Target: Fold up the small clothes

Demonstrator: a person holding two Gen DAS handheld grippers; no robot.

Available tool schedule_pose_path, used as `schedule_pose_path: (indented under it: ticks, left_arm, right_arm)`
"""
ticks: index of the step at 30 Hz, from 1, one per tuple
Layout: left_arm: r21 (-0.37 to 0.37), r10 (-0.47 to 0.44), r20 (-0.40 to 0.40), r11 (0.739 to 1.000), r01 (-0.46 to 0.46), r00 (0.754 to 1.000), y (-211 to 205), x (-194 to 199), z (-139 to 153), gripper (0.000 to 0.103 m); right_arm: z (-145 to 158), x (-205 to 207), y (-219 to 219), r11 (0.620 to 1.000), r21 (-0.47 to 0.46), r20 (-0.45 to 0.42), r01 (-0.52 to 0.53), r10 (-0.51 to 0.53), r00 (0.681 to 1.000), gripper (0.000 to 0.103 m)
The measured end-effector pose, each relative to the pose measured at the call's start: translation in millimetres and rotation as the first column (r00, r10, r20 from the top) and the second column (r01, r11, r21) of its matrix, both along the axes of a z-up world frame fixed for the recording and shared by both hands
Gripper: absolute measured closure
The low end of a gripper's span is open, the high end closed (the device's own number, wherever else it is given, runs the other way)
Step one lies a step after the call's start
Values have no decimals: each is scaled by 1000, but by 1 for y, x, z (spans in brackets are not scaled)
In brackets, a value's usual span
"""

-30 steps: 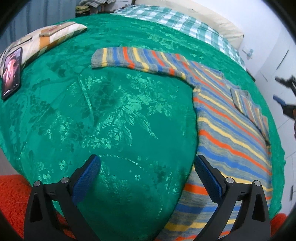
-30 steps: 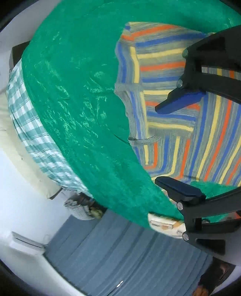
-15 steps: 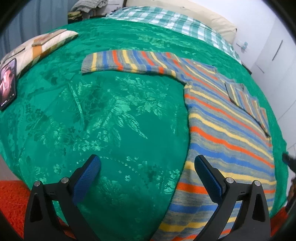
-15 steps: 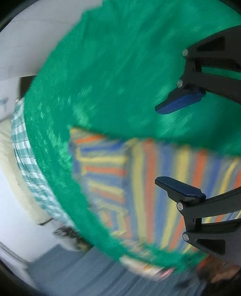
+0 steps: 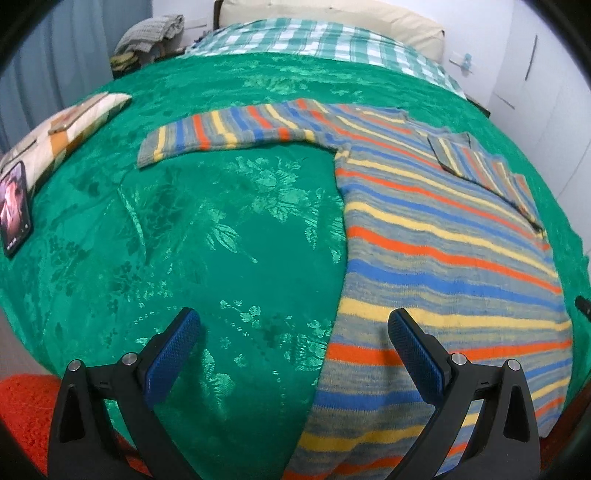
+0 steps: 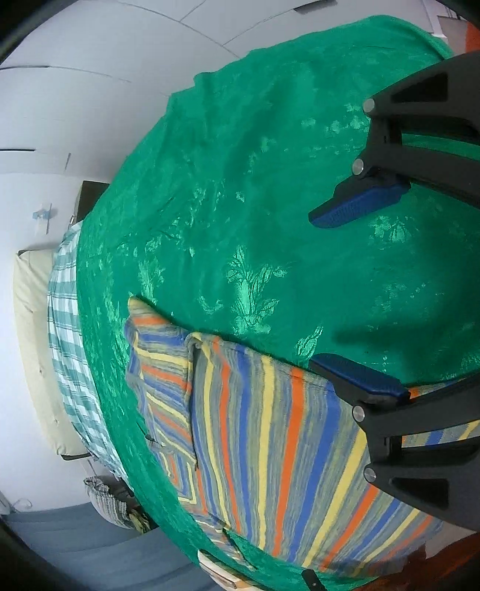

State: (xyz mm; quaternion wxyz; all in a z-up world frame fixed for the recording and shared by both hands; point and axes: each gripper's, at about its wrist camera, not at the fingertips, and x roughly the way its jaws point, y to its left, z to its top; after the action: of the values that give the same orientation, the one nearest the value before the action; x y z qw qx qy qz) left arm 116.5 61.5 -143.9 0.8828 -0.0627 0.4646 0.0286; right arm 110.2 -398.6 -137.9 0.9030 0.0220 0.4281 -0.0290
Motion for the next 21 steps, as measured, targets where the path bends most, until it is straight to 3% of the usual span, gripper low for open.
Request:
schedule_pose_path:
  ticks: [21]
  left_arm:
    - [-13, 0, -21, 1000, 0, 1000, -1, 4, -5, 1]
  right_arm:
    - [-21, 0, 18, 999, 24, -72, -36, 38, 997, 32]
